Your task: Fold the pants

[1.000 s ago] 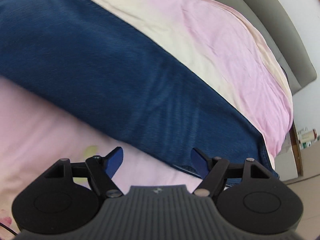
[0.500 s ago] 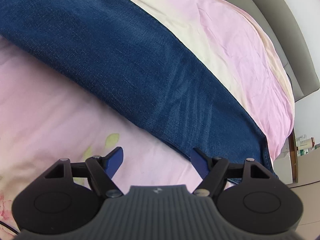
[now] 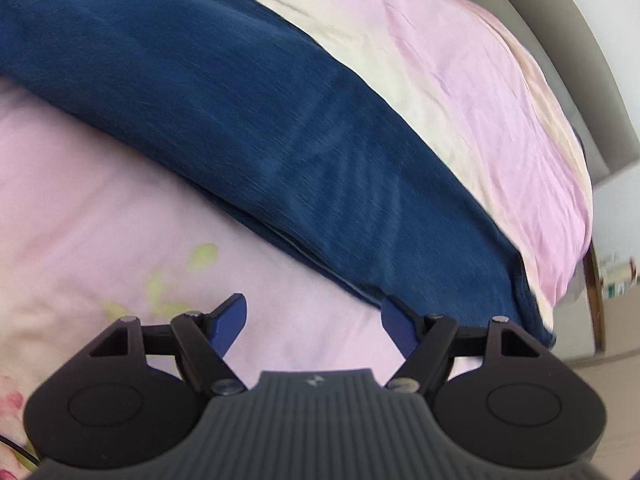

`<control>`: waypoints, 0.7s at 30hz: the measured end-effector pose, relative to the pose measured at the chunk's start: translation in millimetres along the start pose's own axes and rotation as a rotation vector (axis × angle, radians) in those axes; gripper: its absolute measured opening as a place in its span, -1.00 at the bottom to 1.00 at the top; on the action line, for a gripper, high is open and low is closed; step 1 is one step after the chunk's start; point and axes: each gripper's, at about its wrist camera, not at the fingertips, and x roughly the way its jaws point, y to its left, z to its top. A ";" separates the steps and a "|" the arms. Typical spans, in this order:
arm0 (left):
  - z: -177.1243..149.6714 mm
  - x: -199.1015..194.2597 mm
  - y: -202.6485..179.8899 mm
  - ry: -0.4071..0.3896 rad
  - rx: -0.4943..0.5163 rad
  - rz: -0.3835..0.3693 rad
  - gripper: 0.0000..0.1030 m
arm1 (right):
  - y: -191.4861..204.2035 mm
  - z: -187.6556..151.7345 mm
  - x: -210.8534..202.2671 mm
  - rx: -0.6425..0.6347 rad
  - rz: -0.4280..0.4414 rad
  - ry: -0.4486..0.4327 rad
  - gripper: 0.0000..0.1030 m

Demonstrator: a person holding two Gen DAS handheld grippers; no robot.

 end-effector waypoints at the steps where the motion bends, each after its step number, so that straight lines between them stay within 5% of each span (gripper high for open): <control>1: 0.4 -6.6 1.9 -0.010 0.004 0.008 -0.31 | -12.4 -5.5 4.1 0.044 0.001 0.015 0.36; 4: 3.0 -27.7 3.4 -0.033 0.005 0.023 -0.04 | -58.9 -25.8 15.6 0.226 0.005 0.048 0.35; 12: 7.0 -74.7 -55.7 -0.020 0.086 -0.109 -0.04 | -183.3 -96.9 45.4 0.673 -0.040 0.026 -0.09; 17: 6.4 -62.7 -107.1 0.023 0.091 -0.194 -0.04 | -248.6 -106.3 75.2 0.837 -0.052 -0.065 -0.58; 21: 10.5 -44.0 -144.8 0.070 0.144 -0.199 -0.04 | -282.4 -100.9 123.5 0.862 -0.047 -0.039 -0.75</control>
